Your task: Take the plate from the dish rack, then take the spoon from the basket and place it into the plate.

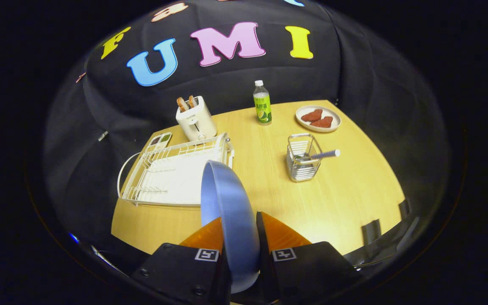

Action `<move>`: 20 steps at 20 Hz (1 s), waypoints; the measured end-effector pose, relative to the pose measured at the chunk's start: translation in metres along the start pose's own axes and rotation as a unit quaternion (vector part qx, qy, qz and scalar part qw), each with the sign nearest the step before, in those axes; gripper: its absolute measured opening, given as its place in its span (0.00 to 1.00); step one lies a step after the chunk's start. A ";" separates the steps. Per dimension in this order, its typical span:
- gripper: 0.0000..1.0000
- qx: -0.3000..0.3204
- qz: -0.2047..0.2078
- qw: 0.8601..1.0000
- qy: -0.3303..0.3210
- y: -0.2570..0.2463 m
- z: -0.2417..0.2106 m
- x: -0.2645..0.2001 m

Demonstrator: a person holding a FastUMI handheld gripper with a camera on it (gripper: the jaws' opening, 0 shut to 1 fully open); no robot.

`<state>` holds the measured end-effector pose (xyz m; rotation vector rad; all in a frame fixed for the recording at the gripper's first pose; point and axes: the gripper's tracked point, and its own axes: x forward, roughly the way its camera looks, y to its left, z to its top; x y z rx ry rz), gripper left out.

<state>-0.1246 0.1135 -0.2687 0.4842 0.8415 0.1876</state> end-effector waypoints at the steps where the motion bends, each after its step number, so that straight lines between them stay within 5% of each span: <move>1: 0.31 0.018 0.018 1.000 0.015 0.000 -0.015 0.007; 9: 0.30 0.108 0.067 0.987 0.102 -0.013 -0.100 0.061; 14: 0.31 0.163 0.093 0.976 0.112 -0.011 -0.109 0.085; 20: 0.38 0.149 0.058 0.980 0.116 -0.016 -0.111 0.096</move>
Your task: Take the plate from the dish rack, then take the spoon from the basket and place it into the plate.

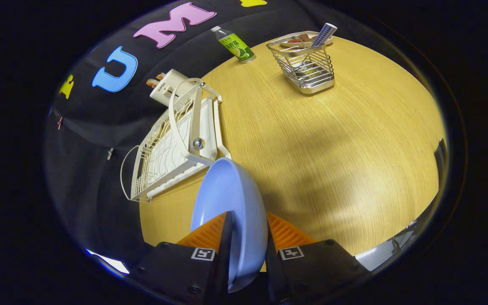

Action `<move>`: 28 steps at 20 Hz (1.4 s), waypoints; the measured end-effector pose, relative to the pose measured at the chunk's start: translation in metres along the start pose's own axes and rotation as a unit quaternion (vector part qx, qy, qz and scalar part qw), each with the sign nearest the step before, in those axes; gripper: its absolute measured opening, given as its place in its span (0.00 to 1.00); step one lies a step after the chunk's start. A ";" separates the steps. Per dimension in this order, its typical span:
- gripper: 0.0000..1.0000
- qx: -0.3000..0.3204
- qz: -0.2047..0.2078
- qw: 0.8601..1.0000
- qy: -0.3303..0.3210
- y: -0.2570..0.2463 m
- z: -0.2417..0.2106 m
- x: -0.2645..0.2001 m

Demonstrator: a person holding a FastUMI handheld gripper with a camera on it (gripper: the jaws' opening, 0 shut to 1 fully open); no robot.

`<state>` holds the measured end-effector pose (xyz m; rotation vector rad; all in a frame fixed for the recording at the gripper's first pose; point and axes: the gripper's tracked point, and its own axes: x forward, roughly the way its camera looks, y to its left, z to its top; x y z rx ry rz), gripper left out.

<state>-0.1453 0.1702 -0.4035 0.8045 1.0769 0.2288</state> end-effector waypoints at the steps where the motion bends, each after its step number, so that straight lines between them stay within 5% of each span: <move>1: 0.42 -0.003 -0.009 1.000 0.001 -0.002 0.000 0.001; 5: 0.57 -0.027 -0.048 0.998 -0.008 -0.014 0.005 -0.002; 8: 0.80 -0.032 -0.057 0.997 -0.030 -0.018 0.016 -0.010; 12: 0.98 -0.079 -0.089 0.990 -0.080 -0.024 0.047 -0.038; 20: 0.99 -0.192 -0.116 0.947 -0.228 0.001 0.169 -0.129; 28: 0.98 -0.246 -0.169 0.933 -0.201 -0.057 0.227 -0.106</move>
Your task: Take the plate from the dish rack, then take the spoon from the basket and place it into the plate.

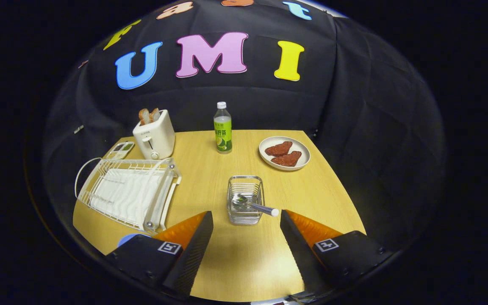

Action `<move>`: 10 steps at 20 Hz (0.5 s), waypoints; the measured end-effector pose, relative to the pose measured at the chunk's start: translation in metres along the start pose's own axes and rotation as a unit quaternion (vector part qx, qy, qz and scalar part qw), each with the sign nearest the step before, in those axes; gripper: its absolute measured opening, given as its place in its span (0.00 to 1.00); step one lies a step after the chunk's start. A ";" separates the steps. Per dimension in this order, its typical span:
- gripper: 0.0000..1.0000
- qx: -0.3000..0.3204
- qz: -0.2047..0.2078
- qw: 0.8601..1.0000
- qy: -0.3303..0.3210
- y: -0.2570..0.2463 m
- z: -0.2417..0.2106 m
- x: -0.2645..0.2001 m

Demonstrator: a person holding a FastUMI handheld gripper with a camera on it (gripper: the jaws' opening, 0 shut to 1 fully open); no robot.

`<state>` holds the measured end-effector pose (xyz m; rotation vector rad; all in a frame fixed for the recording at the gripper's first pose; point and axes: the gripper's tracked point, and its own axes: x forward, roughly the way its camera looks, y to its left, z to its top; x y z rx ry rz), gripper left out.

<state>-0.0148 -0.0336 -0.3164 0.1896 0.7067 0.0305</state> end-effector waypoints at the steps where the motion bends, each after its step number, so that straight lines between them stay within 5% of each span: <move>1: 0.97 -0.003 -0.004 1.000 0.008 -0.007 -0.003 0.010; 7: 0.70 -0.011 -0.010 0.999 0.047 -0.025 -0.016 0.051; 10: 0.27 -0.018 -0.001 0.999 0.049 -0.021 -0.016 0.055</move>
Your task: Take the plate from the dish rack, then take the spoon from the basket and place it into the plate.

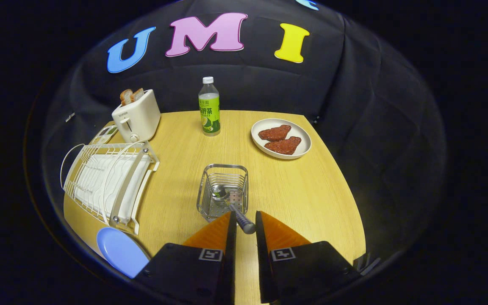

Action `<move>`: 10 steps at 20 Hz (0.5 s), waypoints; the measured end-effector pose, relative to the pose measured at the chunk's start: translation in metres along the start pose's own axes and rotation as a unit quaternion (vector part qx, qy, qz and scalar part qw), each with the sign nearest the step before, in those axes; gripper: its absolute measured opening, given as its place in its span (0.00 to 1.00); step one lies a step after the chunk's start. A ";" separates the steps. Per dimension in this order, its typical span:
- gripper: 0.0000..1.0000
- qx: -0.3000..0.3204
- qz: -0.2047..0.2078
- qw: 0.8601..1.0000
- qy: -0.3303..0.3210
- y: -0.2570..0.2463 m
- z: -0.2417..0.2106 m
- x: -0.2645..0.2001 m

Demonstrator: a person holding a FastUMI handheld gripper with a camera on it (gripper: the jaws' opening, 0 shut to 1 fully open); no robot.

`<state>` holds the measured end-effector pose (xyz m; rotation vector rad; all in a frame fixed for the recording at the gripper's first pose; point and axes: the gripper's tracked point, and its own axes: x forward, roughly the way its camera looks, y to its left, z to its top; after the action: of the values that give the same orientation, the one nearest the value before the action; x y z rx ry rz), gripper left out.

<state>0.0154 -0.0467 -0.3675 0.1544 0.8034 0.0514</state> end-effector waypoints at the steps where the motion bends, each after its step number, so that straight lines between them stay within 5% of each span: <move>1: 0.26 -0.003 0.010 1.000 -0.001 0.006 0.001 -0.003; 5: 0.13 0.011 0.035 0.999 0.001 0.018 0.002 -0.010; 10: 0.09 0.017 0.007 1.000 -0.013 0.009 0.014 -0.019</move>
<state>0.0119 -0.0410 -0.3429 0.1918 0.7772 0.0488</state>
